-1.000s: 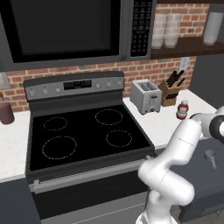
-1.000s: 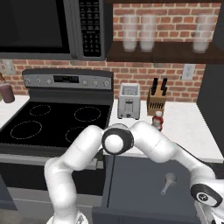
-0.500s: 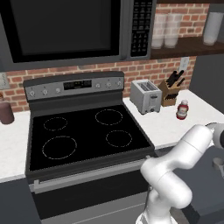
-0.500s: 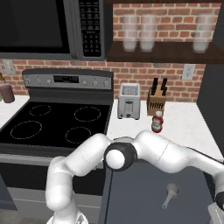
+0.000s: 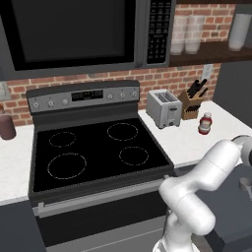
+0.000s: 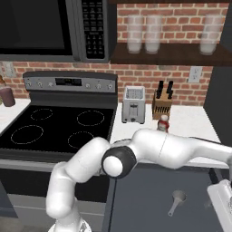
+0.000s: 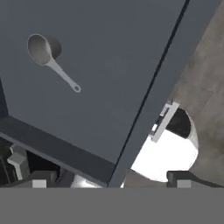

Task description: Pick the measuring cup from the drawer and place it on the counter.

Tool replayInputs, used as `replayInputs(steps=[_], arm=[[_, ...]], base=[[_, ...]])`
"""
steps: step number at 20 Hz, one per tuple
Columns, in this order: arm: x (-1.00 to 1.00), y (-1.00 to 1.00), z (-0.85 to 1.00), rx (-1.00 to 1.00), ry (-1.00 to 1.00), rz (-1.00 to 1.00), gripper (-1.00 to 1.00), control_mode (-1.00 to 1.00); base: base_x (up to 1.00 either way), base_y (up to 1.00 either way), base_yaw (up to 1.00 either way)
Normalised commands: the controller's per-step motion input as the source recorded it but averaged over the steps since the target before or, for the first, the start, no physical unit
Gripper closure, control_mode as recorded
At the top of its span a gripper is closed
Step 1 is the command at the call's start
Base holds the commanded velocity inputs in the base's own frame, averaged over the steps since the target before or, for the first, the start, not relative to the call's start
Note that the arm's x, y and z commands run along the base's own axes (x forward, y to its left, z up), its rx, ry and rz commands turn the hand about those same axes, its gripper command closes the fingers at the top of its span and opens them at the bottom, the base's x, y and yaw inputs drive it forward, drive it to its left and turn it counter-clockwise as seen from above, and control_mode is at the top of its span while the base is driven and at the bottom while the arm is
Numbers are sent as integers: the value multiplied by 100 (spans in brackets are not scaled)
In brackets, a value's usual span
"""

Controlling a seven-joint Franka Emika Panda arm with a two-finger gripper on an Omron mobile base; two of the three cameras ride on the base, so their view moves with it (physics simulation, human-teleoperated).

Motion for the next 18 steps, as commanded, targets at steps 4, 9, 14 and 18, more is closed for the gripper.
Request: replayInputs(steps=[4, 9, 14, 18], arm=[[21, 93, -24, 0, 0, 46, -100, -100], [30, 100, -51, -10, 0, 43, -100, -100], [78, 72, -17, -17, 1, 19, -100, -100], [91, 16, -12, -9, 1, 19, -100, -100]], base=[[0, 0, 0], [0, 0, 0], [0, 0, 0], [0, 0, 0]])
